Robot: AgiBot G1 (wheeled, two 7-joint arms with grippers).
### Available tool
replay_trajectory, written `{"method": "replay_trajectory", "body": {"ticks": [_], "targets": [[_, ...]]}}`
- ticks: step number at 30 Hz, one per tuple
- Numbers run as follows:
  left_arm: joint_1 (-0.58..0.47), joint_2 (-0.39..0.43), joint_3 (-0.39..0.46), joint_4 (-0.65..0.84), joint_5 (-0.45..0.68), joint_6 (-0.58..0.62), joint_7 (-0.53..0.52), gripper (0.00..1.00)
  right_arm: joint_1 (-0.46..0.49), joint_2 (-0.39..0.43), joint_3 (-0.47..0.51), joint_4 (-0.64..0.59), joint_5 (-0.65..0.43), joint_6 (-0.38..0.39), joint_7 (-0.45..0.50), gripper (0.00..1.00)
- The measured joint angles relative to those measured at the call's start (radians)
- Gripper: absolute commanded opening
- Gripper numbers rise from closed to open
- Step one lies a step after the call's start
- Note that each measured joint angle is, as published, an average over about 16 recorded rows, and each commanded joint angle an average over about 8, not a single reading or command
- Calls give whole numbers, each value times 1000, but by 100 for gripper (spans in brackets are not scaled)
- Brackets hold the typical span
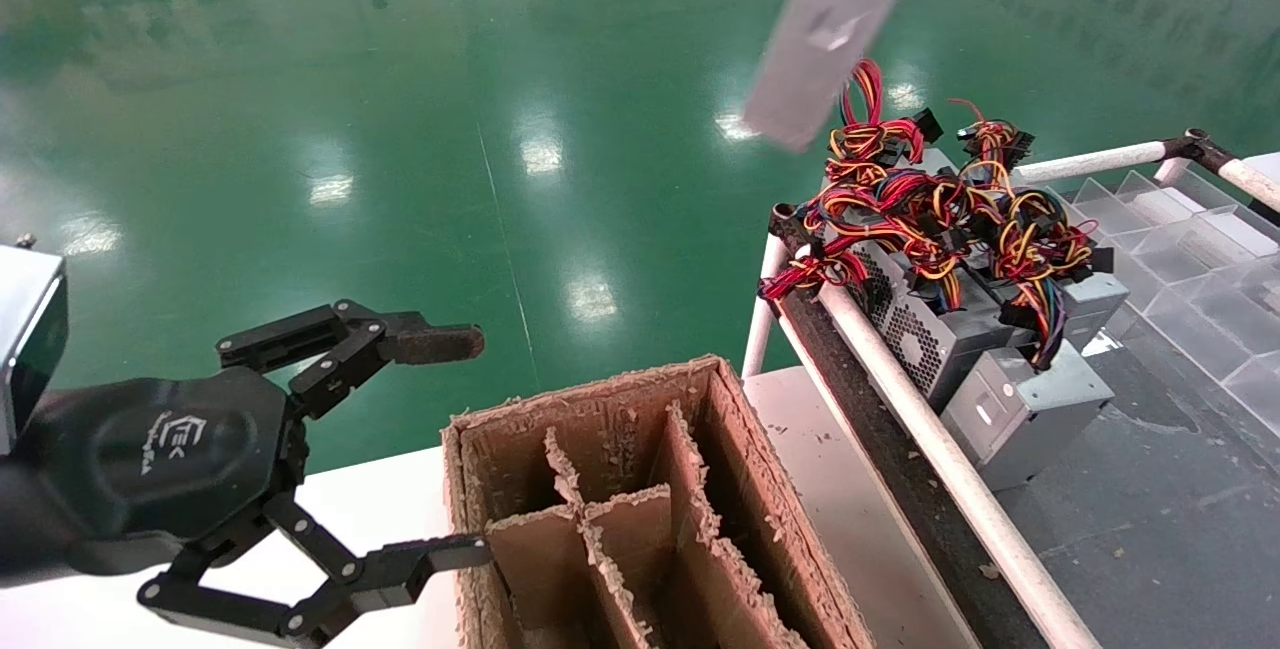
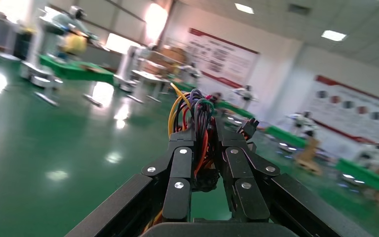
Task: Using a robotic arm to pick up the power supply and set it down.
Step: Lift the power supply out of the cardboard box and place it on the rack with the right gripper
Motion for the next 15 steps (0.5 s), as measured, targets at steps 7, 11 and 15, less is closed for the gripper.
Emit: {"method": "replay_trajectory", "body": {"ticks": [7,11,15], "targets": [[0,0,0,0,0,0,0,100,114,101,4,-165,-38,-12,-90,0],[0,0,0,0,0,0,0,100,144,173,2,-238,-59,-24,-130,0],[0,0,0,0,0,0,0,100,153,247,-4,-299,-79,-46,-156,0]]}}
